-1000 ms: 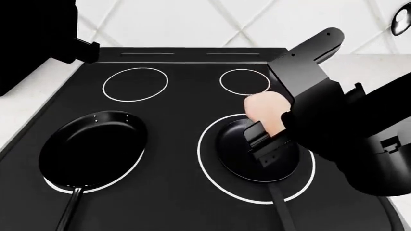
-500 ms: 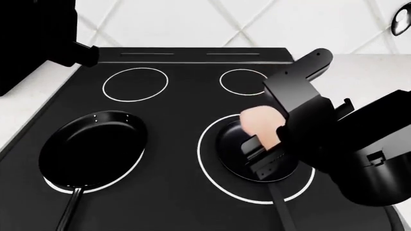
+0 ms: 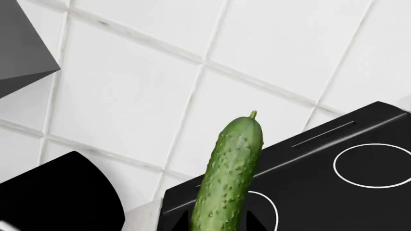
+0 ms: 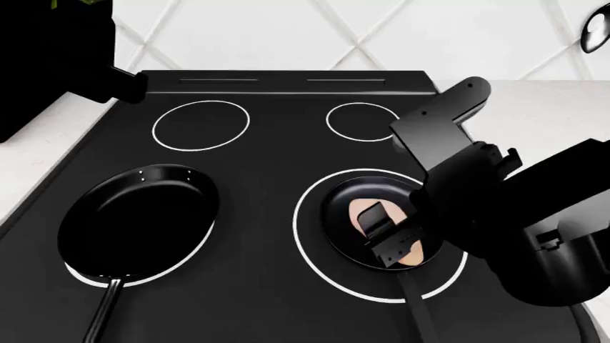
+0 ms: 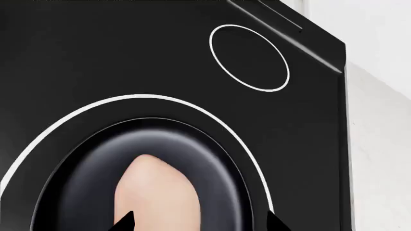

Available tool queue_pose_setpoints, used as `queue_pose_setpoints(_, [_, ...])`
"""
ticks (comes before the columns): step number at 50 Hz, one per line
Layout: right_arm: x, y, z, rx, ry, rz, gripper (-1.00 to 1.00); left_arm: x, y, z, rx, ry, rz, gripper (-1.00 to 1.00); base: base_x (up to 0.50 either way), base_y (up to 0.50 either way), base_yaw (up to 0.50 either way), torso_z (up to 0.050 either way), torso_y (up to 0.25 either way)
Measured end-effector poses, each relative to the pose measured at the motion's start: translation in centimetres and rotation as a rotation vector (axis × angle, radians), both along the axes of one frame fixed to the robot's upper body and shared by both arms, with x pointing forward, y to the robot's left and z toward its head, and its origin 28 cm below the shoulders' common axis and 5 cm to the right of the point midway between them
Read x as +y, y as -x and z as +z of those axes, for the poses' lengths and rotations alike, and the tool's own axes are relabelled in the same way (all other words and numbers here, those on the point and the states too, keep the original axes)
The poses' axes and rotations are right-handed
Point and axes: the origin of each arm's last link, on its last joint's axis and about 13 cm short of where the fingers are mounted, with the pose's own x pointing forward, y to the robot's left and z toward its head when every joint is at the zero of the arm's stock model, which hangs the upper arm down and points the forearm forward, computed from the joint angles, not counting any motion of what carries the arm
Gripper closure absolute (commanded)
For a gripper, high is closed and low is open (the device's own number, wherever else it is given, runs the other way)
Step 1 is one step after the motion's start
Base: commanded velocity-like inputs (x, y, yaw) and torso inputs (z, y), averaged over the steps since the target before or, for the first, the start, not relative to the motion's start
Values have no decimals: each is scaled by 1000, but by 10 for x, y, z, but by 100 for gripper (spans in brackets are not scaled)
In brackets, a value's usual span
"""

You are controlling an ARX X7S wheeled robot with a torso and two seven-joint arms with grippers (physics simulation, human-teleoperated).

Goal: Place both pans onto different burners. Then place the pickle and the chicken breast on different pans.

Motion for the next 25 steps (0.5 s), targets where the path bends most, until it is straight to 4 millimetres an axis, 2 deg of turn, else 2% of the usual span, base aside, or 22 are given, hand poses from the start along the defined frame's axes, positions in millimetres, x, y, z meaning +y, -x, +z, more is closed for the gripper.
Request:
queue_pose_setpoints(11, [-1, 2, 6, -21, -10, 4, -100, 0, 0, 0, 0, 0, 0, 100, 0, 0, 0, 0, 0])
queue_pose_setpoints(25, [-9, 20, 44, -140, -85, -4, -100, -4, -4, -3, 12, 3, -13, 100, 0, 0, 0, 1, 1])
